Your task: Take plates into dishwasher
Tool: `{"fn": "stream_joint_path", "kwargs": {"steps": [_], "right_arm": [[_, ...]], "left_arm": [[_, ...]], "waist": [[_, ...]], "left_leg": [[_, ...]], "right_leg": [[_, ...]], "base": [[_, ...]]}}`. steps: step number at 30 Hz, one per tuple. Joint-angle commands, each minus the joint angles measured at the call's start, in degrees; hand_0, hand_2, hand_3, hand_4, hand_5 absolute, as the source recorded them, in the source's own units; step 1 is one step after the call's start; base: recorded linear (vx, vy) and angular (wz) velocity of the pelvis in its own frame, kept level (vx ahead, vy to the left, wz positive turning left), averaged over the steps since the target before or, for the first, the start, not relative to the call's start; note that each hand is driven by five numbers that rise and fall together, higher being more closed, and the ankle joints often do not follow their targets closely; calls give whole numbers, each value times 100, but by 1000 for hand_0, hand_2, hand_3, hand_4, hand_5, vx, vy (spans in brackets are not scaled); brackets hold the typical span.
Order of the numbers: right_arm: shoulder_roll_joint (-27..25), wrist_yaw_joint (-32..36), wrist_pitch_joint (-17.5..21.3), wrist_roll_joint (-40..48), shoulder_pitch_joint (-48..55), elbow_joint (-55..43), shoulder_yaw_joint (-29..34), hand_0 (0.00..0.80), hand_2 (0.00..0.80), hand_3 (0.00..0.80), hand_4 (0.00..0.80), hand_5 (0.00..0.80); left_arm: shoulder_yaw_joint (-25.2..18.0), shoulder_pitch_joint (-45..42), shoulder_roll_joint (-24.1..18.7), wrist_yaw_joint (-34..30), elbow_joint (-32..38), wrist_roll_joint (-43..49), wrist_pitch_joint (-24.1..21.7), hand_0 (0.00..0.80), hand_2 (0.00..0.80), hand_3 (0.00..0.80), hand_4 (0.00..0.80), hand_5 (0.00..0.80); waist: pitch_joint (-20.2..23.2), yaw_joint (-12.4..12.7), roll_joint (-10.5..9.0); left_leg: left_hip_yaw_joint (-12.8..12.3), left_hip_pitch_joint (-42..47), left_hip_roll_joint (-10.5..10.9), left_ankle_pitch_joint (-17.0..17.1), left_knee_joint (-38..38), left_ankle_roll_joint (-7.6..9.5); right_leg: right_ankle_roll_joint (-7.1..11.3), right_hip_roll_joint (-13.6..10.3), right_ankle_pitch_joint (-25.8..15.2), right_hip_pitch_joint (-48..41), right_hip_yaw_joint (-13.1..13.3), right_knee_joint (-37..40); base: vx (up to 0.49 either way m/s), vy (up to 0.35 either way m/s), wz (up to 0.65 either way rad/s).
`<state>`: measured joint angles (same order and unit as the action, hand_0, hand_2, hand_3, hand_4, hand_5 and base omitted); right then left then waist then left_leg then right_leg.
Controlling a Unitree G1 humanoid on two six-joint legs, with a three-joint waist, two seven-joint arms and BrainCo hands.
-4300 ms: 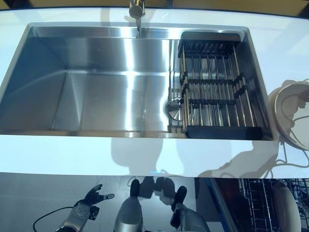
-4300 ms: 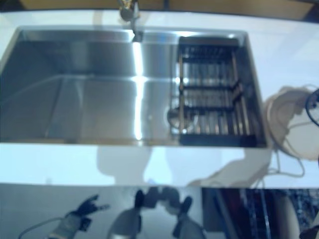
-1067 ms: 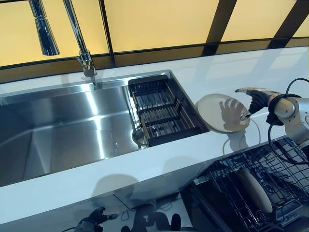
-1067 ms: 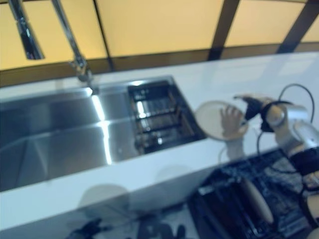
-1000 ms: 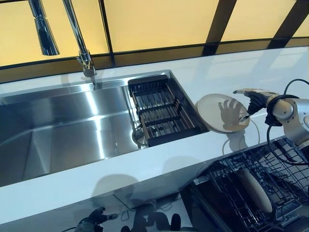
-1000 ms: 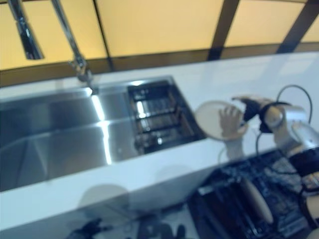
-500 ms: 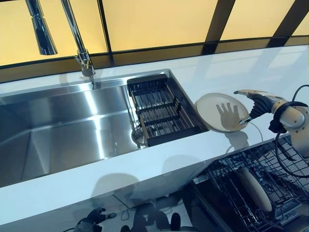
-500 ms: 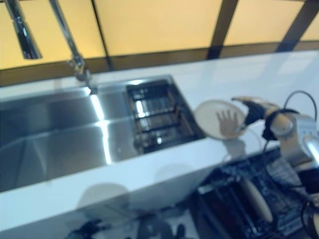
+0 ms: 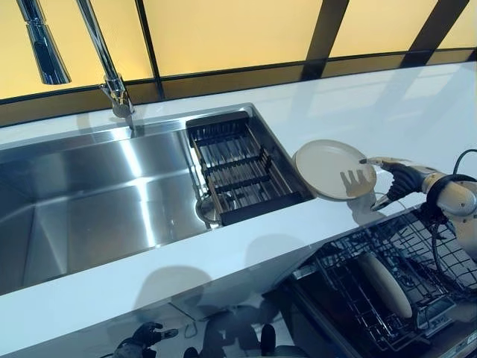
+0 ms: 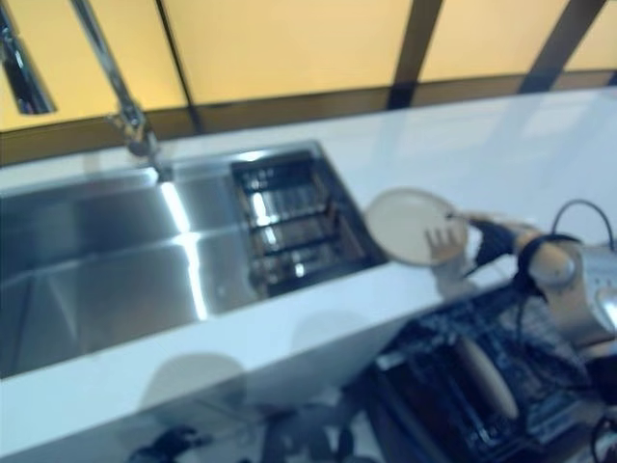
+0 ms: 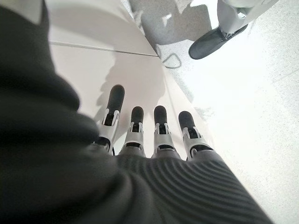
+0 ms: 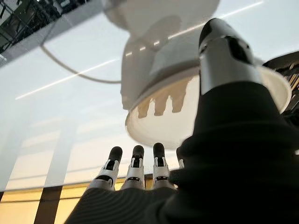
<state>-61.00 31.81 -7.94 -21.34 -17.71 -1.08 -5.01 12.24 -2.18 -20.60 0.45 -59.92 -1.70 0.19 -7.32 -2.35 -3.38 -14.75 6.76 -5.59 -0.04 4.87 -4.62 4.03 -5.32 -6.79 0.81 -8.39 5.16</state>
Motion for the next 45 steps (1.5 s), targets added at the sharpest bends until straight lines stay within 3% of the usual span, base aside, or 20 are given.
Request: {"fn": "stream_joint_path", "kwargs": {"steps": [1,21,28,45], "right_arm": [[157,-94,147,-110,-154,-102,-46,0,0,0,0,0],[446,-118,167,-398,-640,117,-491,0,0,0,0,0],[385,247,279,-796,-811,192,-715,0,0,0,0,0],[118,195,240,-836,-1427,449,-1050,0,0,0,0,0]], "left_arm": [[-54,254,-70,105,-351,183,-203,0,0,0,0,0],[38,294,-61,28,-305,275,-191,0,0,0,0,0],[68,307,-78,19,-193,309,-123,0,0,0,0,0],[150,263,-95,1,-129,359,-109,0,0,0,0,0]], "waist": [[157,28,-217],[82,161,-187],[29,227,-197],[-9,358,-256]], "left_leg": [[29,-68,91,59,13,114],[160,-100,110,68,13,139],[210,-138,105,87,13,148],[299,-175,105,125,13,148]], "right_leg": [[215,-123,321,-472,-345,-129],[202,-112,363,-471,-351,-171],[198,-115,362,-445,-357,-190],[193,-106,369,-451,-388,-206]], "base": [[0,0,0],[0,0,0],[0,0,0],[0,0,0]]}}
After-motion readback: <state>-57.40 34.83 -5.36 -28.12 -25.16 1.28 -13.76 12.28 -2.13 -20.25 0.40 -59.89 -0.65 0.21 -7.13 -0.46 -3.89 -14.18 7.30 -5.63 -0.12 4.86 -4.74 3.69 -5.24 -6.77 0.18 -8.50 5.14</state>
